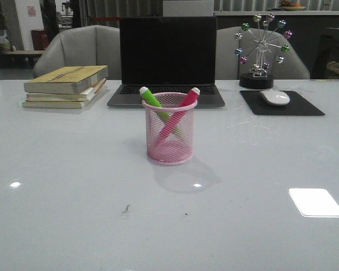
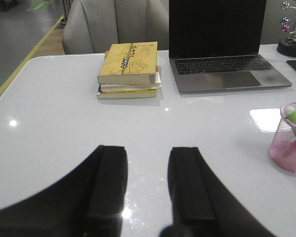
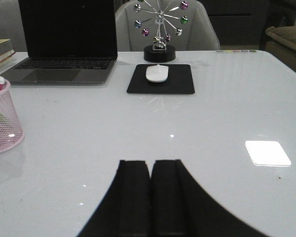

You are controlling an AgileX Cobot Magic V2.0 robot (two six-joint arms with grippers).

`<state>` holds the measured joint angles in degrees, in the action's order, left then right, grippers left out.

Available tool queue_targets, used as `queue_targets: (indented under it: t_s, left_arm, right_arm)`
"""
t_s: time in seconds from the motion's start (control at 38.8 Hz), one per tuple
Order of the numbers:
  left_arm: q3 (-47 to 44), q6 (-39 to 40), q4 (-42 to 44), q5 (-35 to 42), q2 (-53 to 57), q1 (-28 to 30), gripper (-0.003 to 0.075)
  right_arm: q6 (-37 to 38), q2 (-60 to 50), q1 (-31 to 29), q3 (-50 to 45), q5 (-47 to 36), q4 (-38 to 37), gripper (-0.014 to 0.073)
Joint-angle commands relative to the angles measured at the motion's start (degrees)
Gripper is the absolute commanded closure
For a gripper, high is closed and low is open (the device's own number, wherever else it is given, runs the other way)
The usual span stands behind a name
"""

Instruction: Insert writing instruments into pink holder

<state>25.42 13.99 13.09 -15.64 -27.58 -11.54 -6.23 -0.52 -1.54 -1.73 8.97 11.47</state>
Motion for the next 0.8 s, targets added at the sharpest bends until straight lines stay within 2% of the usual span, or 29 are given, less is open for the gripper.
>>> queue_targets:
  t_s: [0.0,0.77]
  left_arm:
    - [1.7,0.3,0.0,4.8,-0.2,0.0,0.0430]
    - [1.7,0.3,0.0,4.7,-0.2,0.0,0.0430]
  right_arm:
    - [-0.3,-1.2,0.7,-0.1,-5.8,-0.4,0.0566]
    - [-0.3,-1.2,0.7,-0.1,-5.3,-0.4,0.0566]
